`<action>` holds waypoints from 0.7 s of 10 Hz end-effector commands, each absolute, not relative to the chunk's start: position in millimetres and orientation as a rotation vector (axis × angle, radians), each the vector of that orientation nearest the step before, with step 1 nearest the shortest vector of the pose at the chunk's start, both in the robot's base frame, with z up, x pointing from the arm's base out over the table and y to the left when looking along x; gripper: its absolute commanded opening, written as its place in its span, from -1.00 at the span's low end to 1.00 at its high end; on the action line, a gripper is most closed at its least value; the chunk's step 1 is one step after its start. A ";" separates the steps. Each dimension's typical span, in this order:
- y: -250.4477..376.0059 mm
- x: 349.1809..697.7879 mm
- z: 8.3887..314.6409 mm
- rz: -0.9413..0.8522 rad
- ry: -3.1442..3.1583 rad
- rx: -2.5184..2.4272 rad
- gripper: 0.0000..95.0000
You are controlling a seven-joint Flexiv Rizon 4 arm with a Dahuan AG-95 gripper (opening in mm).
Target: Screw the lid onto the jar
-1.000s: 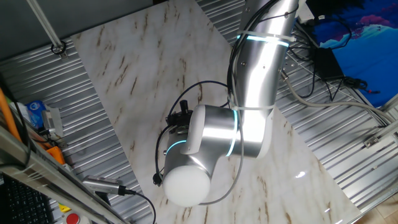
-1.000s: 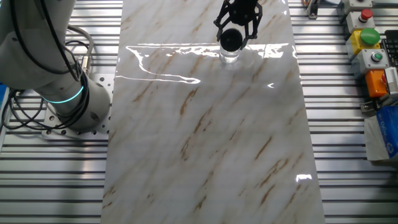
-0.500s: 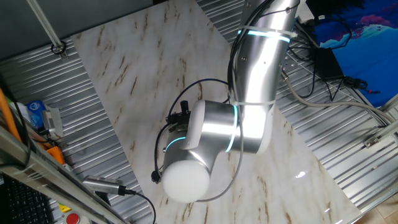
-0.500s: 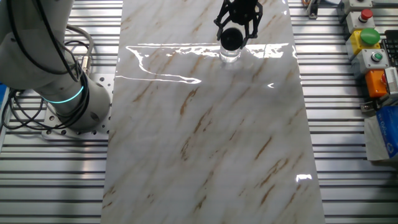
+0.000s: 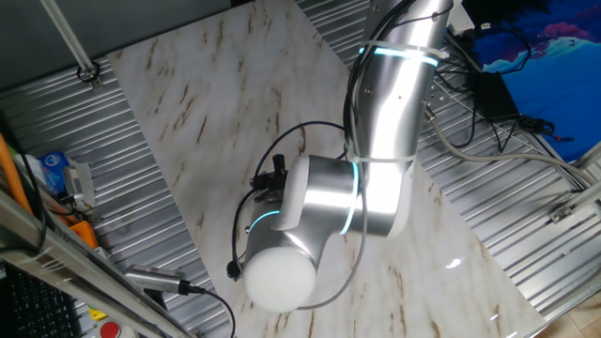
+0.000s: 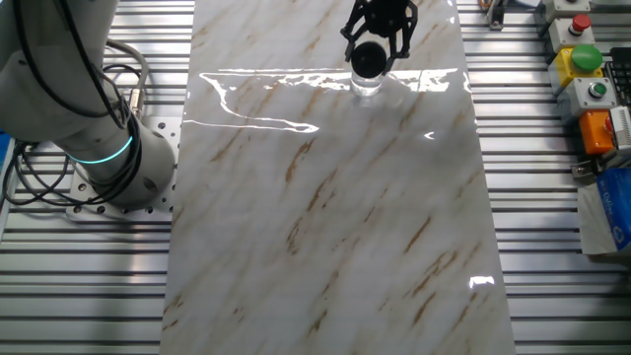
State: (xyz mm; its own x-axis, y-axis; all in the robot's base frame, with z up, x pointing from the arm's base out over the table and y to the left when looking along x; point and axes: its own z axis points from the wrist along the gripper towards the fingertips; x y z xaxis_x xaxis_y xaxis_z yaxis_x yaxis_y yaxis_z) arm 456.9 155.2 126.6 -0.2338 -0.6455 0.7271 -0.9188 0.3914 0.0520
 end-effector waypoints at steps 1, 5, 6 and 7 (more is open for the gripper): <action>155.0 457.9 125.1 0.515 -1.975 1.350 -1.00; 156.5 459.9 124.0 0.521 -1.957 1.357 -1.00; 156.5 459.9 124.0 0.531 -1.947 1.357 -1.00; 156.5 459.9 124.0 0.540 -1.939 1.356 -1.00</action>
